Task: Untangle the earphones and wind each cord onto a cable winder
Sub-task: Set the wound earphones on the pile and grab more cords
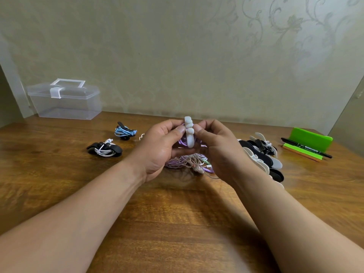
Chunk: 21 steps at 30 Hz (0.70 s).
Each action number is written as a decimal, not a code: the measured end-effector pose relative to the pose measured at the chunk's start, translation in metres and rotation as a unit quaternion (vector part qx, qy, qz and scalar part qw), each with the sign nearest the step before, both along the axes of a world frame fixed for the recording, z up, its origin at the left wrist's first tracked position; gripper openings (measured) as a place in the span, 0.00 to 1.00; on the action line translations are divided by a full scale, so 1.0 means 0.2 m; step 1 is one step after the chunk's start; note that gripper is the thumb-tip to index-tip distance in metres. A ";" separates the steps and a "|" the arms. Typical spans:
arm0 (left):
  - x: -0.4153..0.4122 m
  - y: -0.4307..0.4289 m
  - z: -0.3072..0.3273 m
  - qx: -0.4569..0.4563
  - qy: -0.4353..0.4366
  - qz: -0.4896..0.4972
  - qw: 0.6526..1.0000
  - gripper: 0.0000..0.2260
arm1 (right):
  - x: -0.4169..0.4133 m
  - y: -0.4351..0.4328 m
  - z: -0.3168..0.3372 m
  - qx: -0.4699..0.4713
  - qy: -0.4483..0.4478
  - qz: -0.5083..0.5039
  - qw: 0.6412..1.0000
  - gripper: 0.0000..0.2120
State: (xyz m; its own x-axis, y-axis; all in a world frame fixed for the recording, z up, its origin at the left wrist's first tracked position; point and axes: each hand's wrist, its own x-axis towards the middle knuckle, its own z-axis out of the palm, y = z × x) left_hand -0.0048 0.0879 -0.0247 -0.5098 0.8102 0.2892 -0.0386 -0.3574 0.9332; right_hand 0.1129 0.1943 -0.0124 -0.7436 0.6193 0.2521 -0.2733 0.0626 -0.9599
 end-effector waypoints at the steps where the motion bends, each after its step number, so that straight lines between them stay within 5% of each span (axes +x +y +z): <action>1: -0.01 0.00 0.00 -0.012 -0.006 0.005 1.000 0.11 | -0.01 0.00 -0.01 -0.001 -0.008 -0.010 1.000 0.05; 14: -0.22 -0.12 0.11 -0.080 -0.102 0.163 0.978 0.06 | -0.03 -0.03 -0.03 0.083 -0.069 -0.092 0.990 0.06; 21: -0.48 -0.31 0.04 -0.201 0.110 0.316 0.921 0.06 | -0.05 -0.07 -0.02 0.109 -0.087 -0.061 0.988 0.06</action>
State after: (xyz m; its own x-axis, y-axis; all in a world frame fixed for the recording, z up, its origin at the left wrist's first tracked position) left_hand -0.1001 0.0259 -0.0170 -0.8815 0.4351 0.1832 0.2640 0.1327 0.9554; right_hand 0.1039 0.1794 -0.0170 -0.7100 0.6523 0.2653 -0.0836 0.2961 -0.9515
